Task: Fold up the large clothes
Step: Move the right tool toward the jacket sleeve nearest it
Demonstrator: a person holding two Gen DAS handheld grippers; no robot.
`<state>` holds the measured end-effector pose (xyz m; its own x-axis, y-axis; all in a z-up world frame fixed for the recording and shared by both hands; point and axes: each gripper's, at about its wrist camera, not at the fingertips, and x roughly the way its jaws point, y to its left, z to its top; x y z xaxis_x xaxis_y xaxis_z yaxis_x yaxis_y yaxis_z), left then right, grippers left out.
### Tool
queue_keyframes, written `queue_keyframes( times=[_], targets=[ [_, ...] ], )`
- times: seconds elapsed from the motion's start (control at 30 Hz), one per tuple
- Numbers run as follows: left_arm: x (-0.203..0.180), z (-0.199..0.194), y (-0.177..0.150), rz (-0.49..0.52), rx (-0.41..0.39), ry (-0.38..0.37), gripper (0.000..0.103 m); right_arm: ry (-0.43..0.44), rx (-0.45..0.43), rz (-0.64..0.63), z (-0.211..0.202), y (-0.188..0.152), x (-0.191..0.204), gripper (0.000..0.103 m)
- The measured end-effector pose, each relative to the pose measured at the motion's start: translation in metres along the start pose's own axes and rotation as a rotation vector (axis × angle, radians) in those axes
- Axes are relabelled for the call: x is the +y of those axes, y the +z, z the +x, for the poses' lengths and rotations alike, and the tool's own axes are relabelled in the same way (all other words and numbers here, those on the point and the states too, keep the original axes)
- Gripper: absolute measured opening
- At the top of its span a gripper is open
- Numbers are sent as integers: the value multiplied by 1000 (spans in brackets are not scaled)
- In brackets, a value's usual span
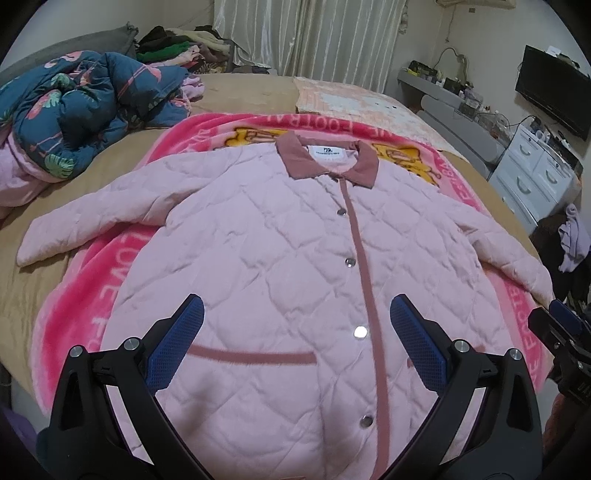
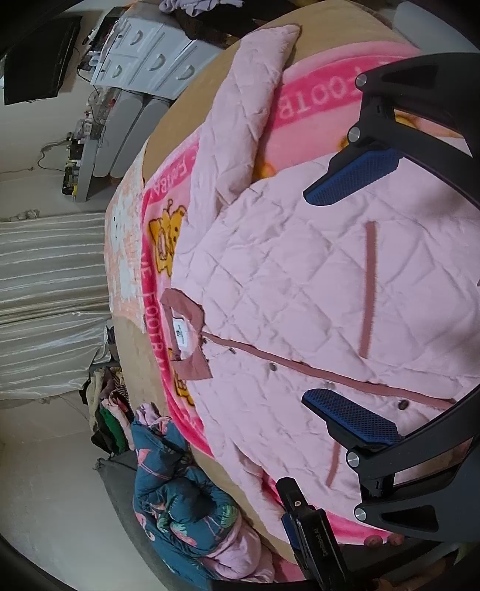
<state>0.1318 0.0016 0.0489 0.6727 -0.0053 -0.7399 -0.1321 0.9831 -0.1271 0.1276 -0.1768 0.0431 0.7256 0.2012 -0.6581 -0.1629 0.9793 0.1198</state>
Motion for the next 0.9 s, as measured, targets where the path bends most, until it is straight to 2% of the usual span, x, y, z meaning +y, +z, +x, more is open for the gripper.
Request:
queue_keyframes(
  times=[0.27,0.5,0.9],
  targets=[
    [-24,13,28,8,5,-24,95,-2,-38,31,10,27,-23,99],
    [-53,31,48,32,16,-37,95,-29,-59,85,20,48,-59,99],
    [-105,71,71,79,55,-48,95,-105,-60,225,42,54,-135,99]
  ],
)
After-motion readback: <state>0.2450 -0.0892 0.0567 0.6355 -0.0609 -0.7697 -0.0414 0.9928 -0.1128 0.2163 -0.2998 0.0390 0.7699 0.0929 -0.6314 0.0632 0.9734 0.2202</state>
